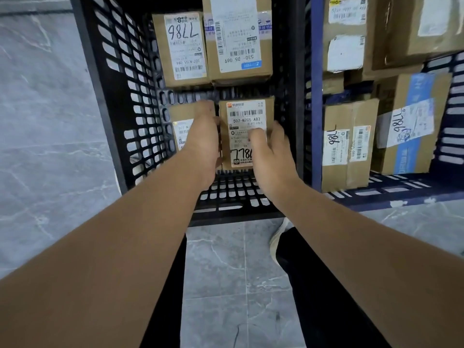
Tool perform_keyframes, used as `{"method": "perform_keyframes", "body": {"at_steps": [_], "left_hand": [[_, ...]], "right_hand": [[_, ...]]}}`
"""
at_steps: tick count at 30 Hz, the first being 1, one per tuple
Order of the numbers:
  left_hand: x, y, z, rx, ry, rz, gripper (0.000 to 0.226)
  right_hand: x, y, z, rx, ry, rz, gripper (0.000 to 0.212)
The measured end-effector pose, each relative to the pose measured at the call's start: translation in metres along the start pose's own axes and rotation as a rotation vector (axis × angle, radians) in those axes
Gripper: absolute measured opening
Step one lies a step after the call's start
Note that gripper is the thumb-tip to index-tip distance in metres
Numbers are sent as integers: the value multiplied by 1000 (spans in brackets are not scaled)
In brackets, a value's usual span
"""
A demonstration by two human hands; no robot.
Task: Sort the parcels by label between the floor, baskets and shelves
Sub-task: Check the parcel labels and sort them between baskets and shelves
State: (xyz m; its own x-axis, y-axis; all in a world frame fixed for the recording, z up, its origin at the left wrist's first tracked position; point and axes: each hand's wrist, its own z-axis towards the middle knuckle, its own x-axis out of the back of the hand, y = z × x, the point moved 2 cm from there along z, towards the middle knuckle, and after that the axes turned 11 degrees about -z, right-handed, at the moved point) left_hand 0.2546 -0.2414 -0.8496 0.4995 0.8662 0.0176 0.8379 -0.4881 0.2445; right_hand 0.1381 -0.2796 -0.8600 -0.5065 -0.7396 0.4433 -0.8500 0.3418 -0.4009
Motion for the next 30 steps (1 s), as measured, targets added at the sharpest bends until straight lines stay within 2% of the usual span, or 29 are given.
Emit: {"method": "perform_keyframes", "body": {"at_steps": [6,9,11,18,25,28,30], "left_hand": [[-7,-10,17,34,19,-45,53],[-8,-9,18,21,22,-48,53],[-7,-9,18,19,28,-49,53],[-6,-8,11,18,19,30,45],[-10,2,-26,-95,-27,205,45],[-13,13,-49,-144,-33,261,43],[-13,21,-64,-172,-40,282,40]], "right_hand": [[-1,-1,7,-51,-74,-137,98],[-1,3,12,-52,-99,-153,86],[-1,6,13,-48,-113,-160,85],[-3,-7,-4,-33,-14,-188,100],[12,-24,-21,-13,10,-21,88],[25,-37,-31,-9,17,59,68],[34,-47,-40,-4,40,107,72]]}}
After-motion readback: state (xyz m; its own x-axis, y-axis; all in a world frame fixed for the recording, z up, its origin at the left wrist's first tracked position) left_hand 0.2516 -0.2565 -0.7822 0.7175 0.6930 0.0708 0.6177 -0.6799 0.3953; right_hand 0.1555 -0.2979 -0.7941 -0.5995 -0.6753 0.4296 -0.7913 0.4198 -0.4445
